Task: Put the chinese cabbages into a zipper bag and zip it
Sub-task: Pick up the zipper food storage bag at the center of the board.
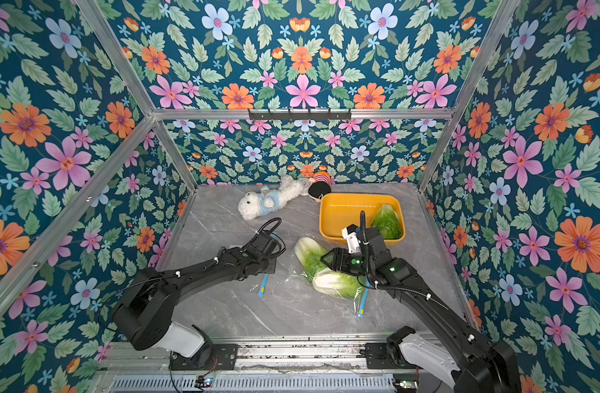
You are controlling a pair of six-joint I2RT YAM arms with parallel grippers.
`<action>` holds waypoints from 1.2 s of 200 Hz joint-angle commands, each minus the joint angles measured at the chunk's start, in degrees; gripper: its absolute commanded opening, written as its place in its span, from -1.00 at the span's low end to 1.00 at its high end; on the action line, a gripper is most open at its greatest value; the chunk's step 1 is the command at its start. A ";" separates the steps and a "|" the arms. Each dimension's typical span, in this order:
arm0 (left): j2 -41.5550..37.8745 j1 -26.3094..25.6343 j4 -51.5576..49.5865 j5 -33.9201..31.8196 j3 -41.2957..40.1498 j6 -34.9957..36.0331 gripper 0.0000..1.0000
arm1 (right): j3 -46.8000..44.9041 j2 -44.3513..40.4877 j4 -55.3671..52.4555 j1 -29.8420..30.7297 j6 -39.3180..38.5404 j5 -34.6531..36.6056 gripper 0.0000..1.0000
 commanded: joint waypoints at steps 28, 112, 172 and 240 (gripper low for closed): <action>-2.41 0.06 -0.08 3.14 -0.34 1.04 -1.00 | 2.07 11.46 21.69 3.79 16.00 0.98 0.22; -5.72 0.15 1.19 5.39 -2.00 2.46 -1.00 | 17.16 43.62 36.81 5.75 25.11 -3.86 -0.07; -5.70 0.22 2.39 6.40 -2.21 3.08 -1.00 | 26.65 54.22 31.75 9.19 24.33 -3.23 -0.11; -5.29 0.31 2.98 6.55 -2.14 3.60 -1.00 | 33.40 60.66 28.32 11.27 23.20 -3.63 -0.26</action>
